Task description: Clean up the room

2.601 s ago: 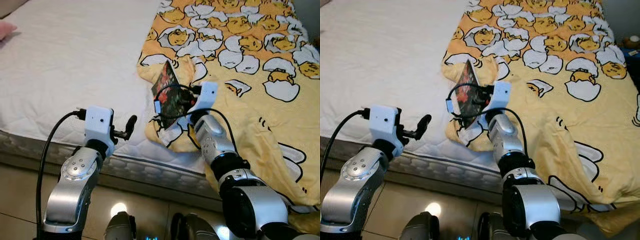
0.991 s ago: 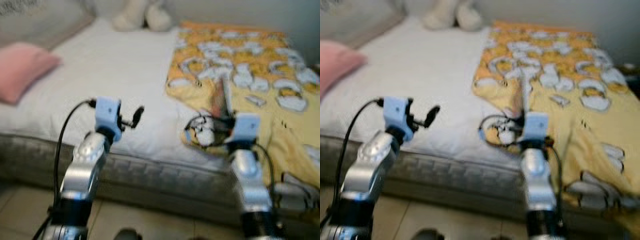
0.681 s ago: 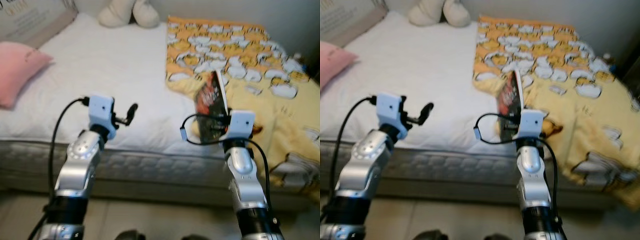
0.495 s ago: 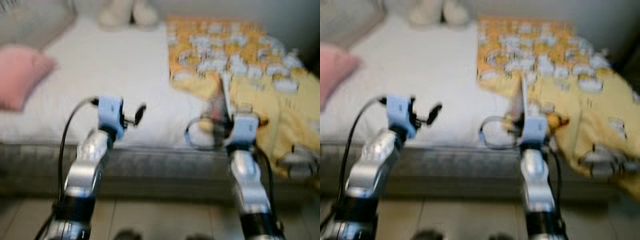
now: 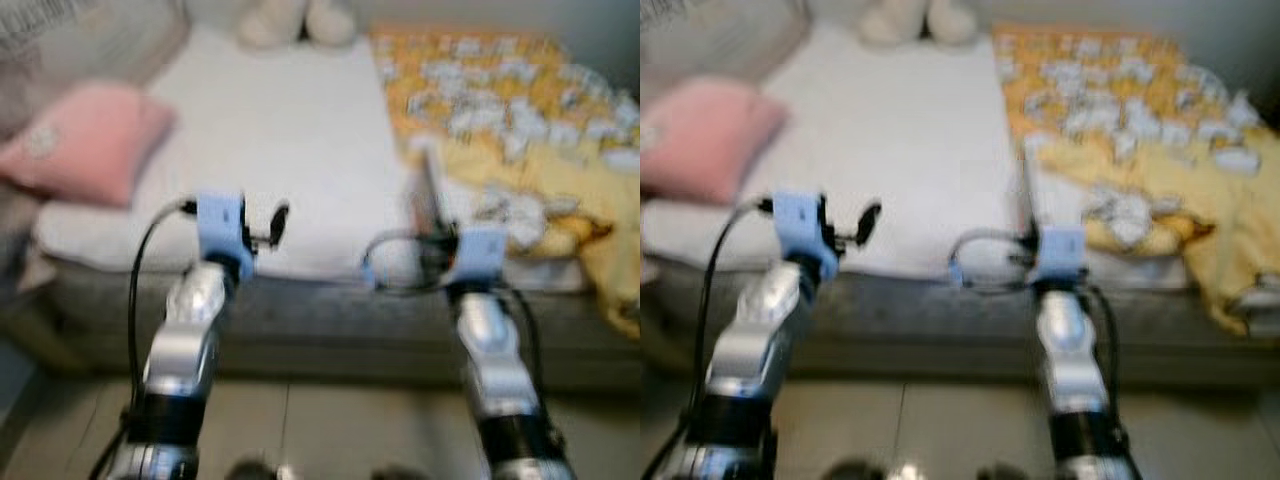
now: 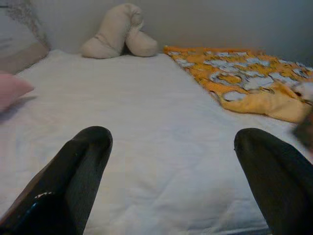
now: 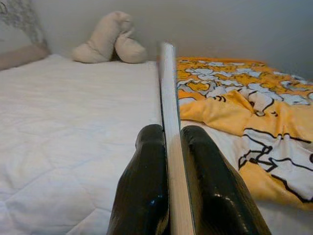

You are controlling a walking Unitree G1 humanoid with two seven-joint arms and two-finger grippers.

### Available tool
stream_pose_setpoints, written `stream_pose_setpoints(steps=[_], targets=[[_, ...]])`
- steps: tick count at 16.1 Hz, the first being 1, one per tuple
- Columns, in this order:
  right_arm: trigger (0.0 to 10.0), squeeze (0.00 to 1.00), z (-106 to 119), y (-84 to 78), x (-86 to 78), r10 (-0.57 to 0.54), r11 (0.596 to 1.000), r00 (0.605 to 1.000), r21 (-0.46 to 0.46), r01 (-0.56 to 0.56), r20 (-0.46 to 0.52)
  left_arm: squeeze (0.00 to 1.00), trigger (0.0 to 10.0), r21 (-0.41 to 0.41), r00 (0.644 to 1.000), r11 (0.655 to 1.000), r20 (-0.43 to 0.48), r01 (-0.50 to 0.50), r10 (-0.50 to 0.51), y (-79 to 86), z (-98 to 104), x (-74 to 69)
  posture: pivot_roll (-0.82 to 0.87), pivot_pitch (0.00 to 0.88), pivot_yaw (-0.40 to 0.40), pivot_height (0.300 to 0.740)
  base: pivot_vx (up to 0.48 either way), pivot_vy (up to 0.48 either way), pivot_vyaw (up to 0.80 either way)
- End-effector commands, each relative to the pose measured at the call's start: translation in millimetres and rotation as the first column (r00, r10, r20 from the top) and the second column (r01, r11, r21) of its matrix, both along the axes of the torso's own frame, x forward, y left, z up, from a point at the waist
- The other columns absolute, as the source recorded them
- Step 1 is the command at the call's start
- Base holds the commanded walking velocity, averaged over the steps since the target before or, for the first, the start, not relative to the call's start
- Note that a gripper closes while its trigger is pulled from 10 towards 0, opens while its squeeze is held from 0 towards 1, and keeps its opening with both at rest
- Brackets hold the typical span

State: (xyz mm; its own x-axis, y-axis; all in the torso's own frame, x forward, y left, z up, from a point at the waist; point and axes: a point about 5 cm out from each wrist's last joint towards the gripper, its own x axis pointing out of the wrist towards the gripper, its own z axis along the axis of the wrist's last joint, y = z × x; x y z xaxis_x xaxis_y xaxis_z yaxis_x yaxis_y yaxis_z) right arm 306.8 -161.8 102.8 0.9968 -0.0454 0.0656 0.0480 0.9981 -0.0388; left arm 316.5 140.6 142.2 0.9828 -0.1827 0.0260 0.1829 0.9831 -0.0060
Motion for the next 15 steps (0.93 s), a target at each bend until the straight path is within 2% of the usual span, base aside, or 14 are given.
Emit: stream_pose_setpoints(steps=[1,3,5,7,15], targets=[[0.0,0.02,10.1,11.7,4.7,0.049,0.999,0.998,0.014,-0.049,0.043,0.0,10.0,0.027,0.999,0.999,-0.008,-0.034,0.034,6.8,-1.7,-1.6,0.03,0.0,-0.012,0.723,0.0,0.48,0.0],[0.0,0.02,9.2,12.0,5.2,0.054,0.998,0.998,0.012,-0.054,0.041,0.0,10.0,0.053,0.999,0.997,-0.012,-0.052,0.053,7.7,-2.8,-1.2,0.04,0.0,-0.018,0.723,0.0,0.0,0.0],[0.0,0.02,10.5,10.9,6.5,0.046,0.999,0.998,0.008,-0.046,0.053,0.0,10.0,0.037,0.999,0.999,0.01,-0.036,0.036,6.7,0.9,-0.9,0.04,0.0,-0.02,0.723,0.0,0.0,0.0],[0.0,0.02,15.6,10.7,9.1,0.044,0.999,0.996,0.004,-0.044,0.076,0.0,10.0,0.033,0.999,0.999,0.039,-0.033,0.031,5.4,5.6,-1.6,0.04,0.0,-0.02,0.723,0.386,0.133,0.0],[0.0,0.03,17.2,9.9,13.1,0.058,0.998,0.995,-0.006,-0.058,0.083,0.0,10.0,0.053,0.998,0.997,0.044,-0.048,0.045,6.5,5.1,-0.9,0.04,0.0,-0.024,0.723,0.444,0.0,0.0]])
